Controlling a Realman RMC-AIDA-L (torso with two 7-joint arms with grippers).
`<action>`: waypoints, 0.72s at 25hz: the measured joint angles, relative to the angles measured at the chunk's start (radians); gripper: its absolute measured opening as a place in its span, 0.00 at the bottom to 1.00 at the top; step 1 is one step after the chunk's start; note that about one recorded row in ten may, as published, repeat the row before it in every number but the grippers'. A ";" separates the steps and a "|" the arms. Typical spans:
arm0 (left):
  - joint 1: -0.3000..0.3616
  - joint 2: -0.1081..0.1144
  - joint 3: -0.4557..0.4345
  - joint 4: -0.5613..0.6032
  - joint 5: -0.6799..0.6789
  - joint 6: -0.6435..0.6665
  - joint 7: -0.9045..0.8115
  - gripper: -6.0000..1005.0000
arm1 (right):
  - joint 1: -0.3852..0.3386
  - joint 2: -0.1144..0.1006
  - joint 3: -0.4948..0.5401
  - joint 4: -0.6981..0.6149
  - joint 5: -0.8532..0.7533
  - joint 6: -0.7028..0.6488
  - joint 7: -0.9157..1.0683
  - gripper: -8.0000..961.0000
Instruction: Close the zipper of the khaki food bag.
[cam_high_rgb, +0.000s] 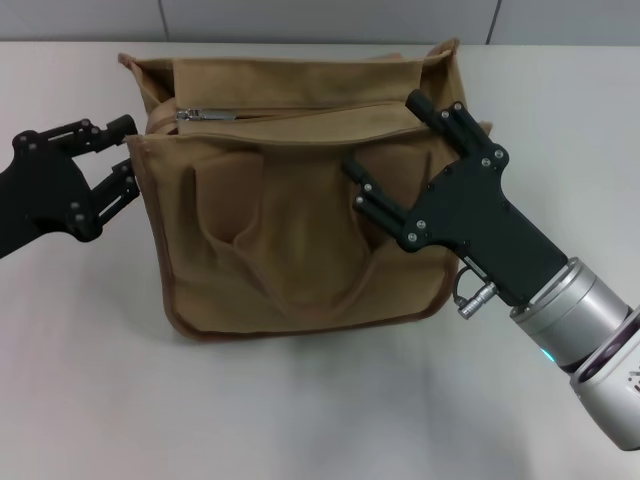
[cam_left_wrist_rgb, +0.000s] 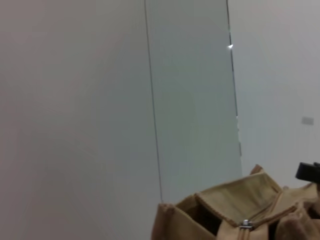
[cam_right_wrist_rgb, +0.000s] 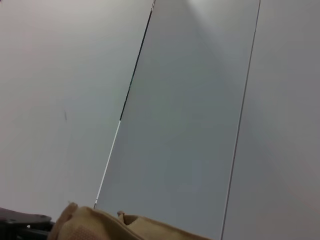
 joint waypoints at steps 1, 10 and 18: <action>-0.001 -0.001 0.000 0.000 0.000 -0.007 -0.001 0.34 | 0.000 0.000 0.000 0.001 0.000 0.000 0.000 0.83; 0.008 -0.002 0.054 0.005 -0.014 -0.041 0.010 0.51 | -0.001 0.000 0.000 0.002 0.000 0.030 0.001 0.83; 0.030 -0.003 0.064 -0.035 -0.188 -0.040 0.010 0.77 | -0.001 0.000 0.006 0.003 0.000 0.042 0.022 0.83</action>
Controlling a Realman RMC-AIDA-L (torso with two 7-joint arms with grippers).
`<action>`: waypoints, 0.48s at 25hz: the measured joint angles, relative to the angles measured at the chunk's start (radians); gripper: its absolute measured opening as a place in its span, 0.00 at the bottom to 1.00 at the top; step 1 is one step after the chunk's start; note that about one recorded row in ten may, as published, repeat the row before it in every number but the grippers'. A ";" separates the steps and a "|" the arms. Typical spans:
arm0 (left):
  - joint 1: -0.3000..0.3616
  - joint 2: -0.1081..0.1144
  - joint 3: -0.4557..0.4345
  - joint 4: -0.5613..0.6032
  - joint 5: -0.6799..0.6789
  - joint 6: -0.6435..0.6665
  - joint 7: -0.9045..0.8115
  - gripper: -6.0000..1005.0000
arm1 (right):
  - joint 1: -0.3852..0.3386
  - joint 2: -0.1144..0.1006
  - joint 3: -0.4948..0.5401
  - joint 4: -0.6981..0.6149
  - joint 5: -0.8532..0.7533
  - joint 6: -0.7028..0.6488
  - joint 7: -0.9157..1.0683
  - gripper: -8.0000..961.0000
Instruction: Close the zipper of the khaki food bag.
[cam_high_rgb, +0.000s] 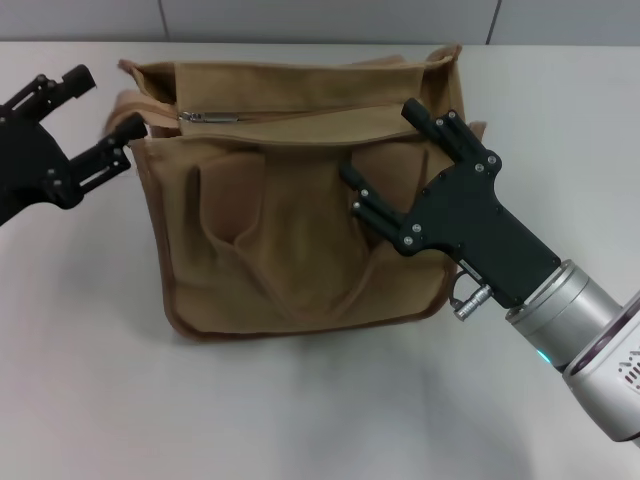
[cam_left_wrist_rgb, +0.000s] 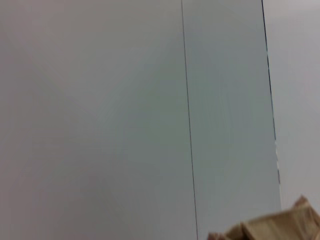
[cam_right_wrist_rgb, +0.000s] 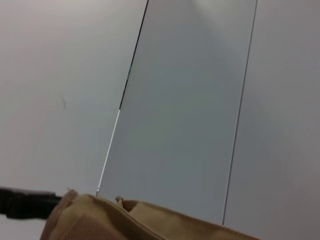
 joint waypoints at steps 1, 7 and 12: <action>0.001 0.000 0.002 0.000 -0.002 0.004 0.000 0.77 | 0.000 0.000 0.001 0.000 0.000 0.003 0.003 0.83; 0.002 -0.001 0.026 0.000 0.000 0.005 0.001 0.76 | 0.000 0.000 0.002 -0.003 0.000 0.009 0.005 0.83; 0.001 -0.001 0.053 0.000 0.000 -0.011 0.014 0.76 | 0.001 0.000 0.004 -0.004 0.000 0.009 0.005 0.83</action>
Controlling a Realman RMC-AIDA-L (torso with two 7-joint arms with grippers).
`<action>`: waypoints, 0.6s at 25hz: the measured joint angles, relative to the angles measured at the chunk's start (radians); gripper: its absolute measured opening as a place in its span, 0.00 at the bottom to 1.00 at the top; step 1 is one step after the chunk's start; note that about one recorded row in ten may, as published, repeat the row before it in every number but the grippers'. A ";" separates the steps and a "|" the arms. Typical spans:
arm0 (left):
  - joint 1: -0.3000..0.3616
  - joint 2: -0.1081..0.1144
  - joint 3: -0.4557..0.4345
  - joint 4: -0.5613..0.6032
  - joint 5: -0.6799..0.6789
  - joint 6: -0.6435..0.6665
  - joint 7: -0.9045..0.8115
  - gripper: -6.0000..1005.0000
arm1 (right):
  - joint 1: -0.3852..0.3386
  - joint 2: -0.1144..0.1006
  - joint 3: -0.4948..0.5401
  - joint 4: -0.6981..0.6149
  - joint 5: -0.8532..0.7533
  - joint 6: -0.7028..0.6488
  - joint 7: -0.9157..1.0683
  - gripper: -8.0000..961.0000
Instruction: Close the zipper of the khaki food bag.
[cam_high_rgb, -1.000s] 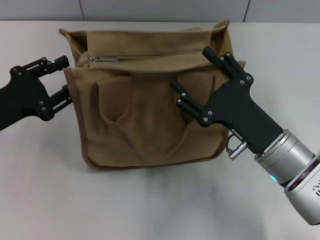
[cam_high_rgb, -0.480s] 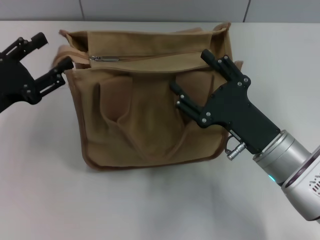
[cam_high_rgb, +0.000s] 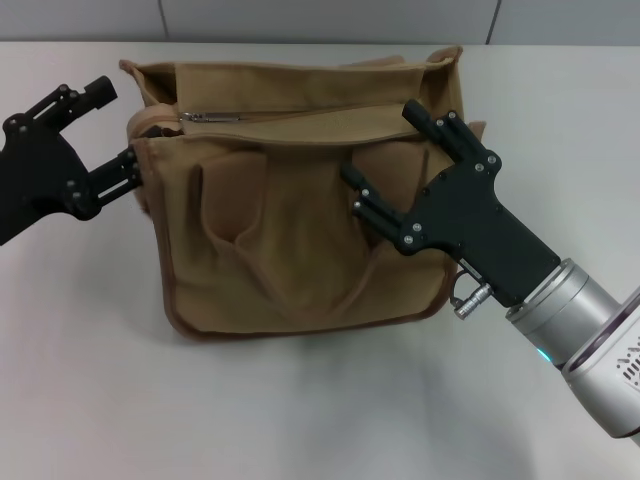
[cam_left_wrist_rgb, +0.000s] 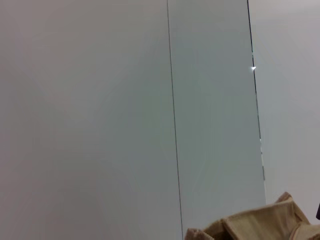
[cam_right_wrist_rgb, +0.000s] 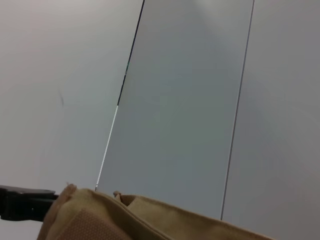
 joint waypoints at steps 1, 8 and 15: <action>0.000 0.000 0.002 0.000 0.001 -0.004 0.000 0.76 | 0.001 0.000 0.000 -0.001 0.000 0.000 0.000 0.83; 0.010 0.005 0.086 0.034 0.003 -0.052 0.007 0.75 | 0.002 0.000 0.000 -0.006 0.000 0.006 0.000 0.83; 0.027 0.004 0.097 0.069 -0.003 -0.086 0.012 0.73 | 0.008 0.000 0.002 -0.005 0.001 0.025 0.000 0.83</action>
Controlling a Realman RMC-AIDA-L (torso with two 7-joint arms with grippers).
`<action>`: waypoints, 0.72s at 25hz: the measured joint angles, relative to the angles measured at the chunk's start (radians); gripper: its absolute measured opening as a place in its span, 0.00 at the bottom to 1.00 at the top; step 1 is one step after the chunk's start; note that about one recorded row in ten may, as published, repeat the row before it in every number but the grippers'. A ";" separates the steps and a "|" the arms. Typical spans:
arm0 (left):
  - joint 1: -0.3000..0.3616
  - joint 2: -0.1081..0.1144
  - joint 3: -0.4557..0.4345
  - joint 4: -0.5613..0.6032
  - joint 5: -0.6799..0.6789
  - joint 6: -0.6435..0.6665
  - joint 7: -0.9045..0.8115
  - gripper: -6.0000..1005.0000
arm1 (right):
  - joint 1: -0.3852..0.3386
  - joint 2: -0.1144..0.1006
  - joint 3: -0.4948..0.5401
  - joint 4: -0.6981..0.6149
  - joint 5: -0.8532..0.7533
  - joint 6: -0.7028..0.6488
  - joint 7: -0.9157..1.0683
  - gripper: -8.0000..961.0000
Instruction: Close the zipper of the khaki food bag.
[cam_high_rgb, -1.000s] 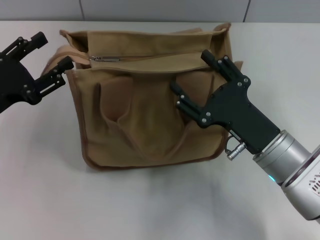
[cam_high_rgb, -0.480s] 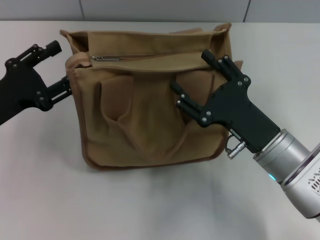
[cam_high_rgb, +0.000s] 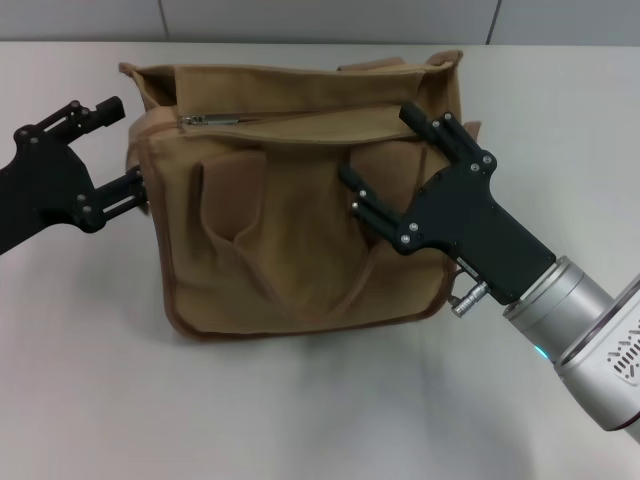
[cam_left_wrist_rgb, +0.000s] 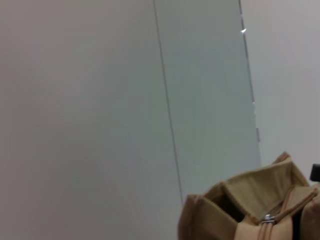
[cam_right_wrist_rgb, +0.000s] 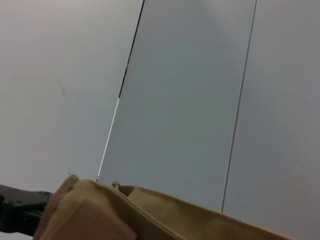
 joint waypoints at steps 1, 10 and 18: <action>0.000 0.000 -0.001 -0.001 0.000 -0.004 0.000 0.73 | 0.000 0.000 0.000 0.000 0.000 0.000 0.000 0.83; -0.011 -0.005 0.005 -0.047 -0.049 0.011 0.007 0.64 | 0.000 0.000 0.000 0.000 0.005 0.001 0.000 0.83; -0.011 -0.003 0.005 -0.120 -0.132 0.073 0.087 0.51 | 0.000 0.000 0.000 0.000 0.008 0.008 0.000 0.83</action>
